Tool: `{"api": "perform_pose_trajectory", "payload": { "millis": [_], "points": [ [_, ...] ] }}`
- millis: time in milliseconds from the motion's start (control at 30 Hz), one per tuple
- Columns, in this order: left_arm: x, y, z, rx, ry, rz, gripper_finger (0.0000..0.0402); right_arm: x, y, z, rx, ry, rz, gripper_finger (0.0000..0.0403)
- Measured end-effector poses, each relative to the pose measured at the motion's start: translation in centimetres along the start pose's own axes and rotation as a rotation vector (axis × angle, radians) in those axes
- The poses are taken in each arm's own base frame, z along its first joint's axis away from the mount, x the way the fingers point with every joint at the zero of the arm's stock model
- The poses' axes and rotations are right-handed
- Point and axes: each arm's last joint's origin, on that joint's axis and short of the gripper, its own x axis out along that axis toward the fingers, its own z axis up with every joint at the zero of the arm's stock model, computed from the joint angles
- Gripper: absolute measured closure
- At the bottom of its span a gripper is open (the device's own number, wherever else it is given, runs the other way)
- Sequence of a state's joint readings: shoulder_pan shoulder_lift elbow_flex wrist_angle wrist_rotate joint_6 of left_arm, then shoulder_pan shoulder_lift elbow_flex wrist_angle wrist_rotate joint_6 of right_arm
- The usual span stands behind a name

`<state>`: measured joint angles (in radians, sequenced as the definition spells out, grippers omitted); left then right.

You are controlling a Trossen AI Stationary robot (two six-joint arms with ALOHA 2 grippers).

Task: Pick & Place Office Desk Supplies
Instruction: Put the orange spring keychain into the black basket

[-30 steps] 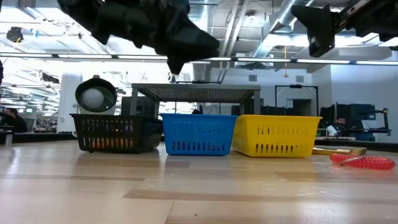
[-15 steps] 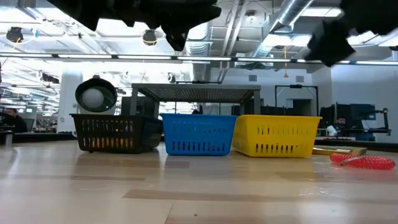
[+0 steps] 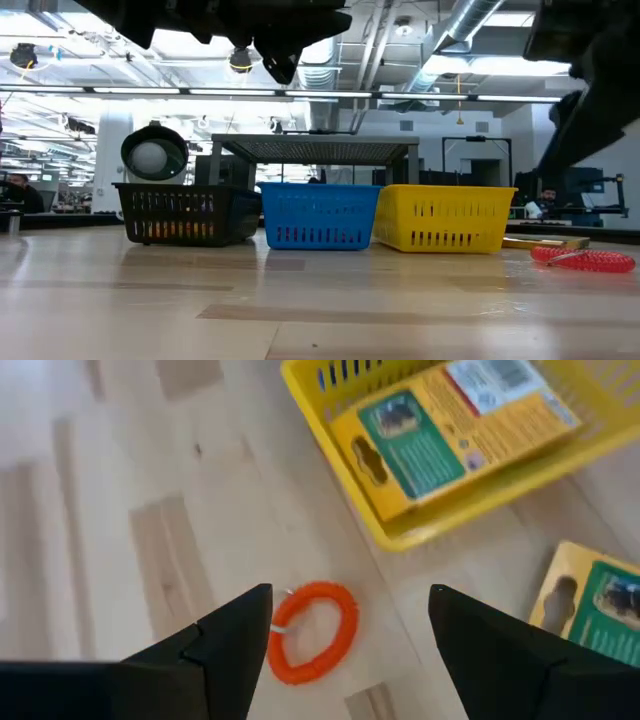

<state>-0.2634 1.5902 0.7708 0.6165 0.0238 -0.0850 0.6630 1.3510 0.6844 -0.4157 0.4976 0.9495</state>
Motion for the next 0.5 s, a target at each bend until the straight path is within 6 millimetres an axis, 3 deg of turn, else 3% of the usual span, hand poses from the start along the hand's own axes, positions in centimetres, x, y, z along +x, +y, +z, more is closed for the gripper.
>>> {"api": "perform_pose_trajectory", "payload": {
  "millis": [500],
  "points": [
    [0.0, 0.0, -0.1, 0.001, 0.010, 0.002, 0.0300, 4.3, 0.6, -3.1, 0.010, 0.103, -0.151, 0.0138]
  ]
}}
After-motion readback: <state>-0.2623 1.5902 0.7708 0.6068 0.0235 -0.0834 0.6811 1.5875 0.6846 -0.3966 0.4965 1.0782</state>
